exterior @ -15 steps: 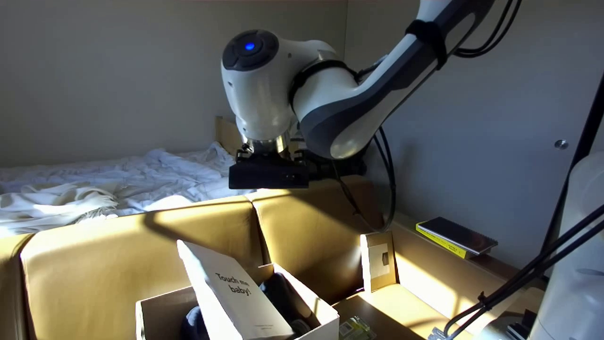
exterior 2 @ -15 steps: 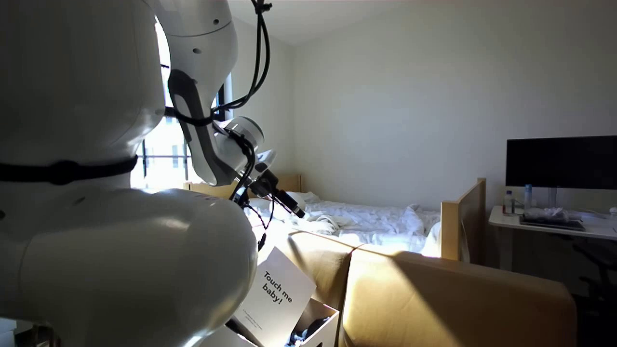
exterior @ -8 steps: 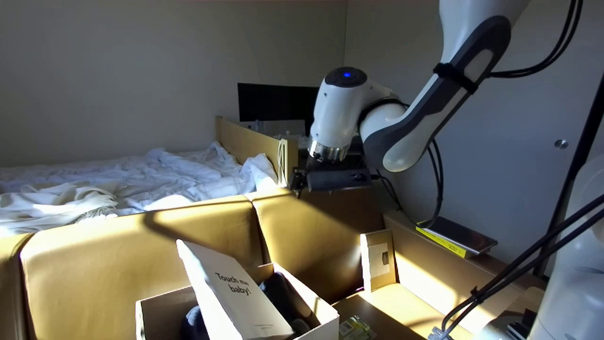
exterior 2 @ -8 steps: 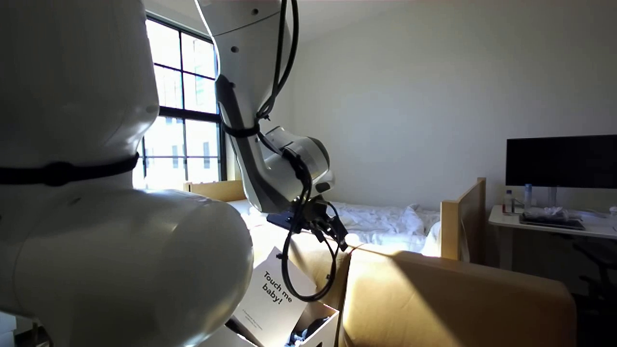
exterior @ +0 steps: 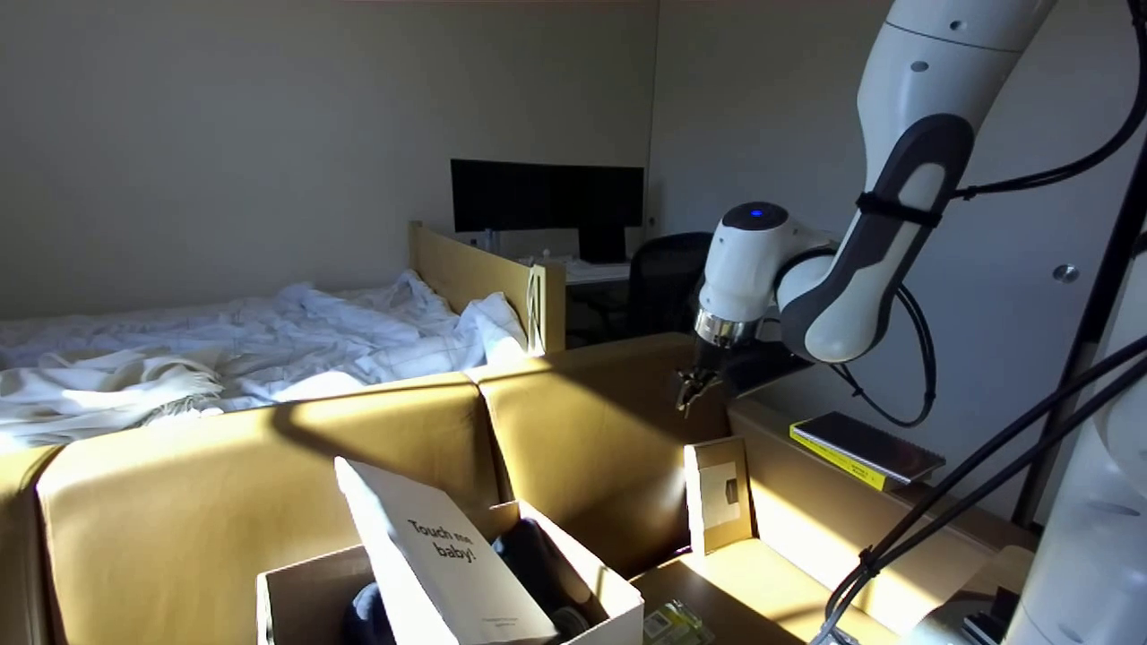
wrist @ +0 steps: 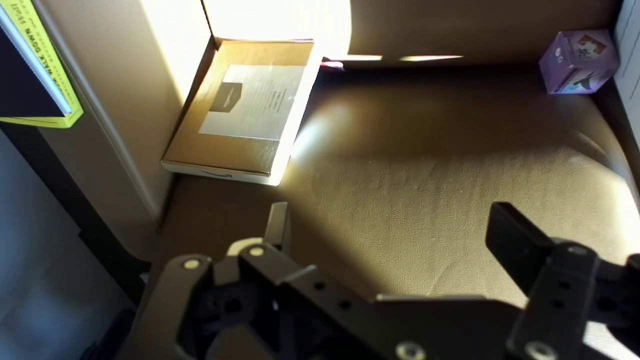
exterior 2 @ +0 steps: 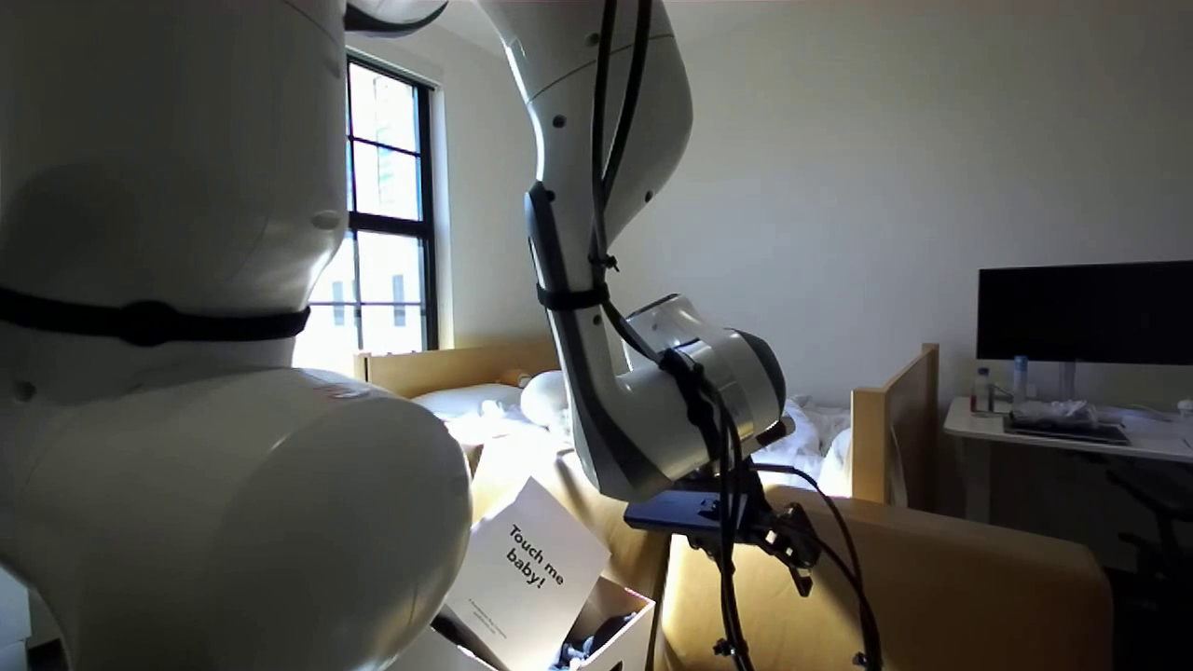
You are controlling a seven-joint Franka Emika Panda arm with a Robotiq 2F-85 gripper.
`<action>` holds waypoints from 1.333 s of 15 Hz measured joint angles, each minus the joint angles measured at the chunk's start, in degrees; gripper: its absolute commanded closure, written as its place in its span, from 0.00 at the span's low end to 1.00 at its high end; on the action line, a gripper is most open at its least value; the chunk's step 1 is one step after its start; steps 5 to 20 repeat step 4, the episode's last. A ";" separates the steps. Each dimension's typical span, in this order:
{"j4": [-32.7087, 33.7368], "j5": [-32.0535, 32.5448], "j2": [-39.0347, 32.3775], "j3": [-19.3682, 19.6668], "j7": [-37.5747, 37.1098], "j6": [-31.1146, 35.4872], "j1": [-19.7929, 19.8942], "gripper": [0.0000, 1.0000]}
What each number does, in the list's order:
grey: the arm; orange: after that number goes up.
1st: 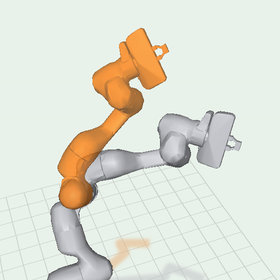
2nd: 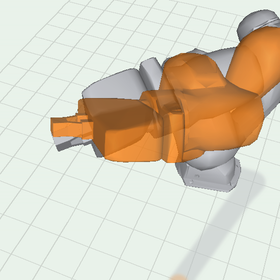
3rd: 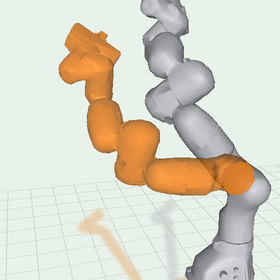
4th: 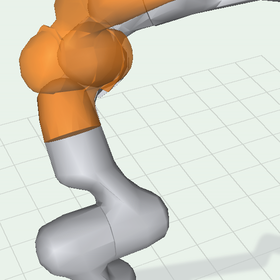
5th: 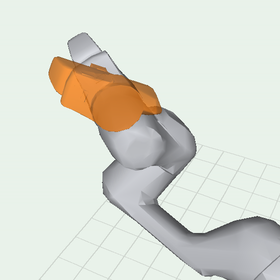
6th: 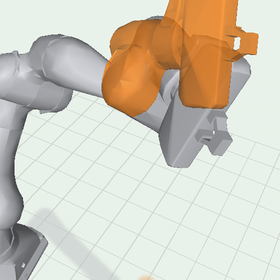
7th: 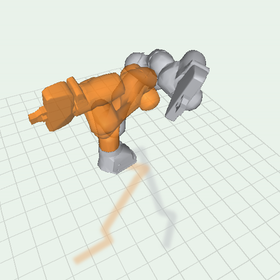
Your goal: Pick up the white book from the sofa and put it in the box
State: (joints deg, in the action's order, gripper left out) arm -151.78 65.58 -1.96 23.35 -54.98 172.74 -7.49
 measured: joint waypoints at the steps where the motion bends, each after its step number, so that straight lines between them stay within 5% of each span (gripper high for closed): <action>1: 0.06 0.00 0.16 -0.04 -0.17 -0.01 -0.58 0.00; 20: 0.07 -0.02 0.48 -0.22 -0.76 -0.13 -2.12 0.00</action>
